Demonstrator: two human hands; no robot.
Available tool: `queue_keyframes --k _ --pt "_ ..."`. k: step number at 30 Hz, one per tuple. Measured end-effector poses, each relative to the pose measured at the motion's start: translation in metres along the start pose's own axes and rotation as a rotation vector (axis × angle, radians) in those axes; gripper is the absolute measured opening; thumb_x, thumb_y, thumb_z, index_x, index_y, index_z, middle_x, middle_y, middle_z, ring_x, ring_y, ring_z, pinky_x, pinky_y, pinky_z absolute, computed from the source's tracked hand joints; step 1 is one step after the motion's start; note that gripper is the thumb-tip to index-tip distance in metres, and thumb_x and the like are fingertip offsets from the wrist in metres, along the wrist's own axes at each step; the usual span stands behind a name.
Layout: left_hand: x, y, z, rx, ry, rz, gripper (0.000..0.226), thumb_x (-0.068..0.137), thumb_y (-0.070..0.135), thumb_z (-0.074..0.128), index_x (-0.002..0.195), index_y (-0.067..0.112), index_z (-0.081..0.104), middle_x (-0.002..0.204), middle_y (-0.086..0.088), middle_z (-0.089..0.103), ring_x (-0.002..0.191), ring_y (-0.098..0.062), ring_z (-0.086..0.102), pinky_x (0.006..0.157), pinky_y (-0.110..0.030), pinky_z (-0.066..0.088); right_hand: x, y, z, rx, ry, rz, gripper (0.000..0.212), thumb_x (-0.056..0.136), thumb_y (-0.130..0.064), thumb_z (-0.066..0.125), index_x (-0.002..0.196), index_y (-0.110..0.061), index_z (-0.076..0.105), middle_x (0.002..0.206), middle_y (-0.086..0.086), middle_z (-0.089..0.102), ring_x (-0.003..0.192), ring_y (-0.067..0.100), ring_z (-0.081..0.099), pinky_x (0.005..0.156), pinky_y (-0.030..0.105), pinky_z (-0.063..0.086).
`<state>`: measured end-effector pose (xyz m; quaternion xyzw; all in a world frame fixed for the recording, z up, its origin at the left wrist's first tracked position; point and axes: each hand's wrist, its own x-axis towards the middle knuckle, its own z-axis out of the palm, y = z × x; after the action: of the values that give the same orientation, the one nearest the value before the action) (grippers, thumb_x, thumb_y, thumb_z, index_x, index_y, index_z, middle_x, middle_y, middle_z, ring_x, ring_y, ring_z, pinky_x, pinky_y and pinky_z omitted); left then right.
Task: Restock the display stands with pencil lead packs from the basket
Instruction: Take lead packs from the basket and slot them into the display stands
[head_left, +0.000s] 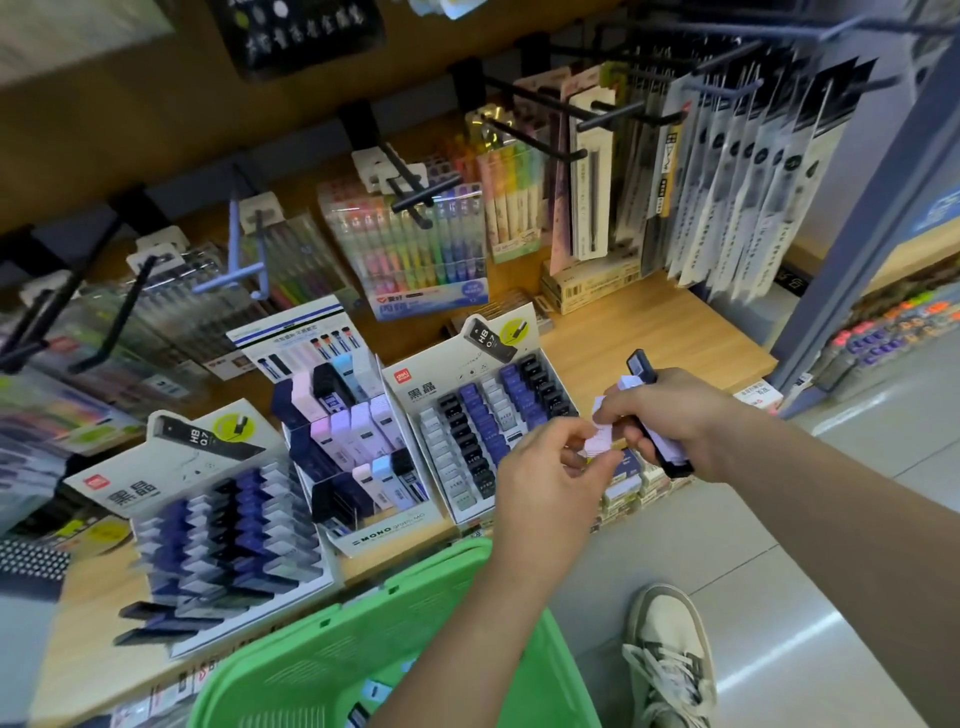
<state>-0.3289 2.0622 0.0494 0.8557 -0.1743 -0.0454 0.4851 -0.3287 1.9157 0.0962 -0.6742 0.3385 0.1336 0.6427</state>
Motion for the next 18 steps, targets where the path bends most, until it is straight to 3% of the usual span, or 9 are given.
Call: queue_keyframes --k 3,6,12,15,18 --pt "-0.008 0.004 -0.015 -0.079 0.056 0.022 0.004 0.088 0.032 0.065 0.088 0.034 0.068 0.076 0.015 0.068 0.068 -0.001 0.064 0.065 -0.026 0.056 -0.004 -0.001 -0.001 -0.041 0.015 0.003 0.024 0.09 -0.014 0.067 0.072 0.002 0.063 0.038 0.003 0.049 0.027 0.01 0.033 0.03 0.014 0.026" --pt "-0.006 0.004 -0.037 -0.213 0.088 -0.109 0.016 0.093 0.028 0.059 0.083 0.04 0.064 0.076 0.015 0.069 0.069 -0.003 0.066 0.067 -0.025 0.057 -0.006 -0.005 0.007 -0.02 -0.022 0.005 0.033 0.092 -0.027 0.068 0.076 0.002 0.064 0.039 0.0 0.054 0.026 0.006 0.036 0.029 0.013 0.028" --pt "-0.001 -0.009 -0.089 -0.379 0.143 -0.269 0.014 0.092 0.009 0.06 0.09 0.021 0.068 0.074 -0.002 0.072 0.065 -0.011 0.067 0.063 -0.02 0.056 -0.01 -0.015 0.036 -0.12 -0.155 -0.018 0.041 0.087 -0.038 0.071 0.07 -0.002 0.062 0.039 -0.001 0.05 0.029 0.008 0.037 0.031 0.015 0.03" --pt "0.001 -0.022 -0.123 -0.246 0.202 -0.273 0.011 0.09 0.009 0.063 0.092 0.019 0.068 0.073 0.004 0.072 0.064 -0.01 0.068 0.061 -0.019 0.055 -0.008 -0.02 0.047 0.138 -0.192 0.057 0.031 0.085 -0.034 0.074 0.075 -0.007 0.061 0.049 0.002 0.053 0.036 0.011 0.04 0.035 0.017 0.037" --pt "0.009 -0.043 -0.158 -0.031 0.281 -0.264 0.009 0.091 0.014 0.062 0.088 0.022 0.066 0.072 0.004 0.071 0.068 -0.013 0.069 0.071 -0.031 0.058 -0.009 -0.025 0.051 0.458 -0.273 0.145 0.016 0.09 -0.015 0.065 0.079 -0.008 0.056 0.06 0.007 0.052 0.044 0.015 0.045 0.04 0.022 0.045"
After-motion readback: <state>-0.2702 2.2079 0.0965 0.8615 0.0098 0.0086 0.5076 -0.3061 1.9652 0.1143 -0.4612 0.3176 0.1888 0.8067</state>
